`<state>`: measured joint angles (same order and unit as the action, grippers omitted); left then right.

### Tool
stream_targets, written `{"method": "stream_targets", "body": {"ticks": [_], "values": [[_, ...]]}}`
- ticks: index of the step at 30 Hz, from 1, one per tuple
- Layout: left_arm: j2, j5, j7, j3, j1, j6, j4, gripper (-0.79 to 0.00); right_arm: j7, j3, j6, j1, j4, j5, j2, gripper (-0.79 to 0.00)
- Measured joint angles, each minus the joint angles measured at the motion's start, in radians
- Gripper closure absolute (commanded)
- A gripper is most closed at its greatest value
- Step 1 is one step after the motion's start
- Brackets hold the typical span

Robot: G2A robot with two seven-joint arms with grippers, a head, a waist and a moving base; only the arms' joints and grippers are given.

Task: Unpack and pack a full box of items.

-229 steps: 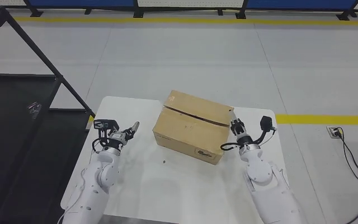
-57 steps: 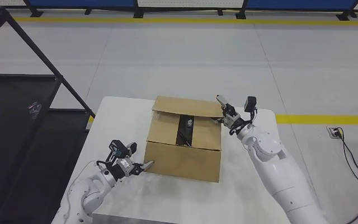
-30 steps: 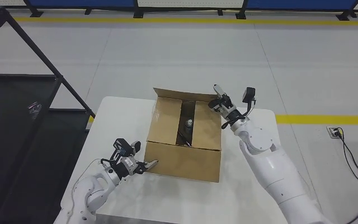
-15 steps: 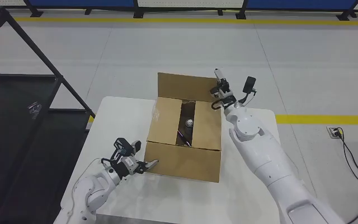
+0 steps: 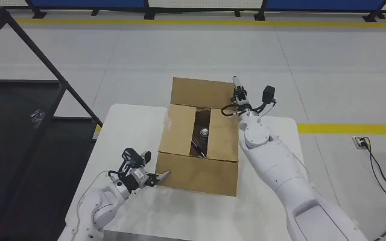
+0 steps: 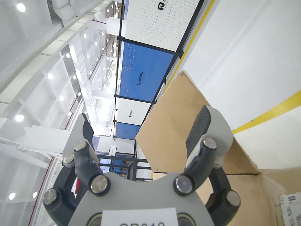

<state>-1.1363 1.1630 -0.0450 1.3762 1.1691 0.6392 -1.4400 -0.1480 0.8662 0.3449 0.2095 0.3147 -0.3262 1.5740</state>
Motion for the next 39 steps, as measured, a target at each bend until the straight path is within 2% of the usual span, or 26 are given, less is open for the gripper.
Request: {"method": "stream_targets", "body": {"ticks": [6,16,22,29,33,39], "values": [[0.001,0.000,0.002,-0.004,-0.003,0.000,0.006,-0.785,0.032,0.009,-0.023,-0.015,-0.059,-0.006,0.021,-0.785],[0.006,0.000,0.005,-0.001,0.002,0.007,0.004,-0.785,0.072,0.035,-0.051,-0.022,-0.095,-0.006,0.031,-0.785],[0.010,-0.014,0.021,0.017,0.018,0.009,-0.006,-0.785,0.067,0.073,0.034,-0.014,-0.093,-0.039,0.027,-0.785],[0.016,-0.083,0.041,0.060,0.036,0.014,-0.013,-0.785,0.021,0.135,0.170,-0.003,-0.104,-0.083,0.001,-0.785],[0.019,-0.110,0.041,0.081,0.042,0.009,-0.013,-0.785,-0.007,0.156,0.173,0.006,-0.108,-0.081,-0.011,-0.785],[0.022,-0.131,0.051,0.104,0.050,-0.014,-0.015,-0.785,-0.021,0.161,0.113,0.020,-0.097,-0.047,-0.013,-0.785]]}}
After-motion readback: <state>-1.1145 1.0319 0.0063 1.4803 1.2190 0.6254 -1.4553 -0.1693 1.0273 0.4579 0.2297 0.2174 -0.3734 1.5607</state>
